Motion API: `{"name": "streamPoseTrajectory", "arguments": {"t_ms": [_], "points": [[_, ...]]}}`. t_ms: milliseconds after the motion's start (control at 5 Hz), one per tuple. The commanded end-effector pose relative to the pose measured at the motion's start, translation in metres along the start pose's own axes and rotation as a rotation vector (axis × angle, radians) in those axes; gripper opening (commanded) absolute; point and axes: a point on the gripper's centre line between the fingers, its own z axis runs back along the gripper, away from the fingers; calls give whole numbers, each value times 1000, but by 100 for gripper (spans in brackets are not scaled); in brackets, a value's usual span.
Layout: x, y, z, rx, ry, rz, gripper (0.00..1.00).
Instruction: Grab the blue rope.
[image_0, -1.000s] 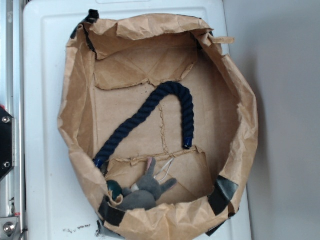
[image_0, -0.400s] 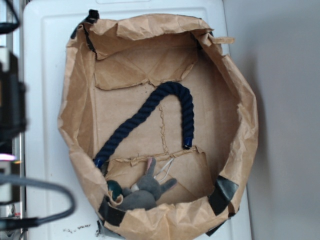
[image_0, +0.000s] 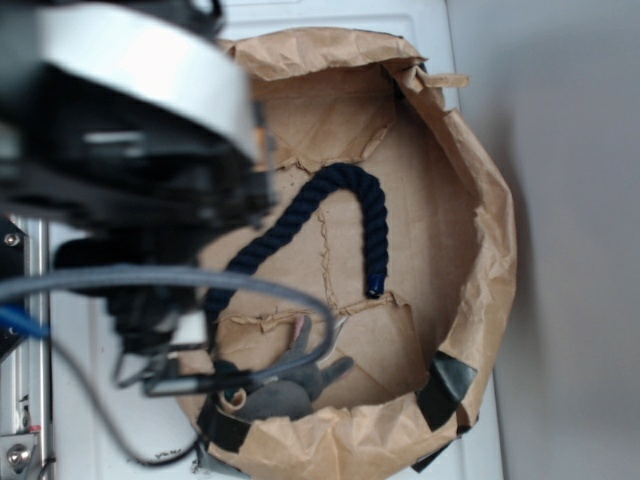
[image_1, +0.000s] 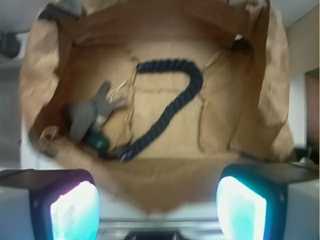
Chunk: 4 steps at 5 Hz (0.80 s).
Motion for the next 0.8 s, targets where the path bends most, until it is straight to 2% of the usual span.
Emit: {"name": "streamPoseTrajectory", "arguments": {"t_ms": [0, 400, 600], "points": [[23, -5, 12, -29, -65, -51, 100], [23, -5, 12, -29, -65, -51, 100], [17, 1, -8, -48, -25, -1, 100]]}}
